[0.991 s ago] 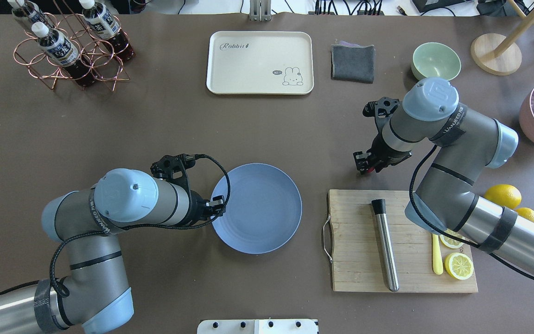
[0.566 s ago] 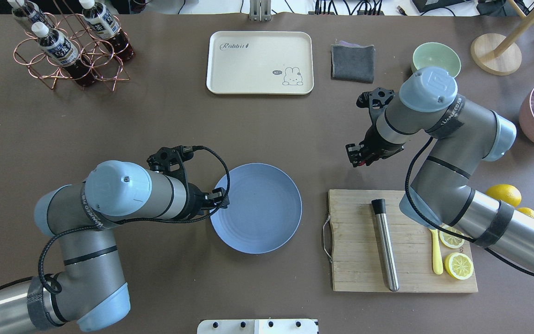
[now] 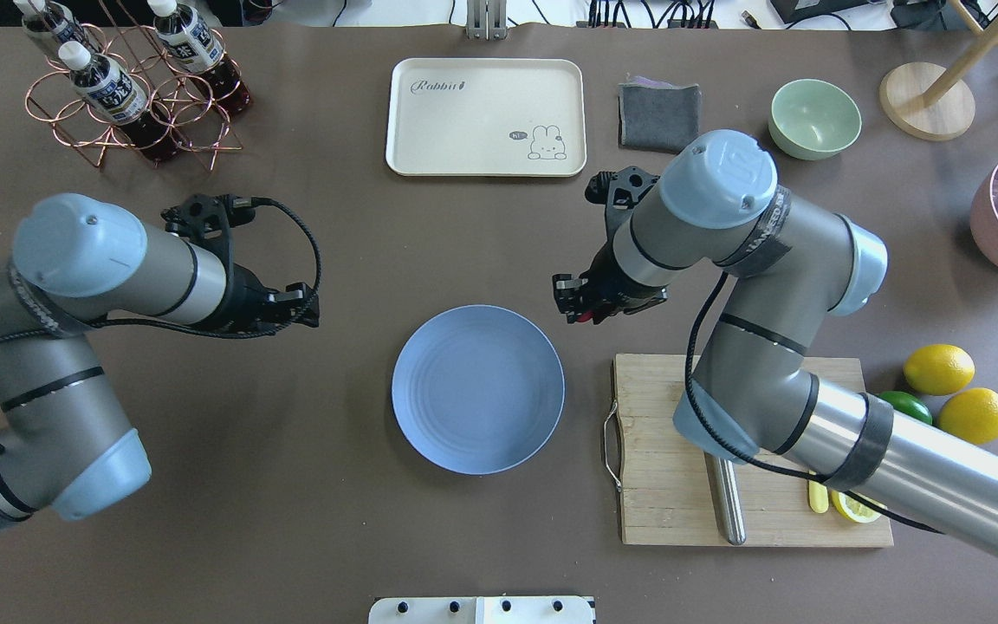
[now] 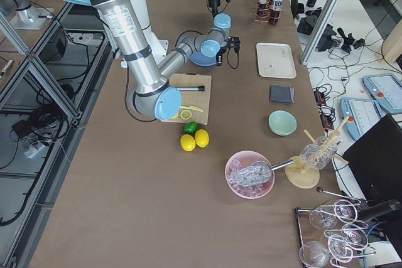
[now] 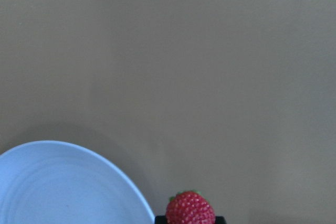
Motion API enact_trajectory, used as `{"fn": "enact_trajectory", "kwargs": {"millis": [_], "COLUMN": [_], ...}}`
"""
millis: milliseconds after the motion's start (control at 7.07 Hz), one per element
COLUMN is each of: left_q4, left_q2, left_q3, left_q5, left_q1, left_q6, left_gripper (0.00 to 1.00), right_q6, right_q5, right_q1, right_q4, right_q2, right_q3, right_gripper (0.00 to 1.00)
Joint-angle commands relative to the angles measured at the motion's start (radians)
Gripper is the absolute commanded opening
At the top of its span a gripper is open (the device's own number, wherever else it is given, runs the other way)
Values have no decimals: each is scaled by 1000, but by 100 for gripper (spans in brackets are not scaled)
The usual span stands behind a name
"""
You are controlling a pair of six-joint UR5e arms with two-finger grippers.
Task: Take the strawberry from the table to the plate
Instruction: 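Carry the strawberry over the plate with the right gripper while the left arm withdraws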
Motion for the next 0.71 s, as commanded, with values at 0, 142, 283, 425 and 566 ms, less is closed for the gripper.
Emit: {"fn": "enact_trajectory", "kwargs": {"millis": [0,142,283,425,566], "left_q4": [-1,0,0,-1,-1], "left_q2": [81,101,101,101,103], "left_q3": [4,21,42,44,41], "left_q5": [-87,-92,-92,-92,-92], "left_q1": [-127,-164,-182,-184,-184], "left_q6": [181,259,292,294,294], "left_gripper": [64,65,65,66,67], "right_q6": [133,179,187,186,186], "right_q5": [-131,-152,-190,-217,-219], "right_q1": [-146,-180,-209,-222,-226], "right_q4": [-1,-1,-1,4,4], "right_q2": [78,116,142,152,152], "right_q3": [-23,-50,-90,-121,-124], "right_gripper": [0,0,0,0,0]}}
